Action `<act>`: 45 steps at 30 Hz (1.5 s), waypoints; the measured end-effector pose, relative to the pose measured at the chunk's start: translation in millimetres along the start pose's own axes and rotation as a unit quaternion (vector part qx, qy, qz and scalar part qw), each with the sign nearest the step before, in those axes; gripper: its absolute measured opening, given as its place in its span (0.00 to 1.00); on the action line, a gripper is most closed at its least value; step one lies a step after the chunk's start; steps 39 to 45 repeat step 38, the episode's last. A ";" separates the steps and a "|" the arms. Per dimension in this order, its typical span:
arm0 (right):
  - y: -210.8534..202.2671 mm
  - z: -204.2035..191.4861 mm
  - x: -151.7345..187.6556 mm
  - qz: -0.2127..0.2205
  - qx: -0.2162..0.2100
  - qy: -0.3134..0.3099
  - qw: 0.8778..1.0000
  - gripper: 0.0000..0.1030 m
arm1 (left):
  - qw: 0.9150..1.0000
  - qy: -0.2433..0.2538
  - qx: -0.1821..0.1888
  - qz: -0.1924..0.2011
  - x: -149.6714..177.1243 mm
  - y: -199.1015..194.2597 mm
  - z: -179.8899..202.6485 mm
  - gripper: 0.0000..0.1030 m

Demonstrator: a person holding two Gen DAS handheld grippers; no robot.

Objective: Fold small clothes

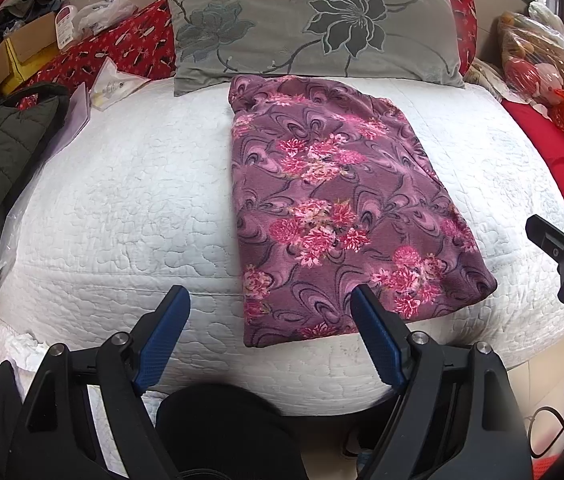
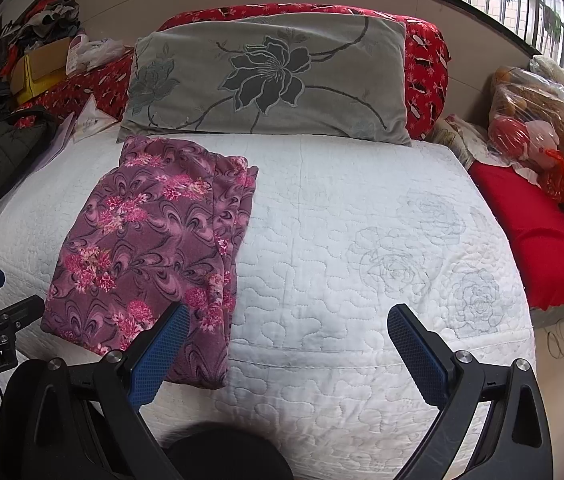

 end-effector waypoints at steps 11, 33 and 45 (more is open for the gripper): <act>3.0 -1.5 2.4 -0.005 -0.002 0.004 1.000 0.97 | 1.000 -0.008 0.003 -0.009 0.8 1.5 3.3 0.81; 9.4 3.2 4.1 -0.018 0.000 0.010 1.000 0.97 | 0.999 -0.025 0.021 -0.025 -0.2 5.1 3.8 0.81; 9.3 3.8 4.1 -0.018 0.000 0.010 1.000 0.97 | 0.999 -0.023 0.017 -0.026 0.6 6.1 3.5 0.81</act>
Point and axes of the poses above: each gripper's, at about its wrist camera, not at the fingertips, and y roughly the way its jaws point, z to its right, x to its underside, the point moved 2 cm from there along y, roughly the way its jaws point, and after that the axes turned 10 degrees about -y, right-handed, at the moved point
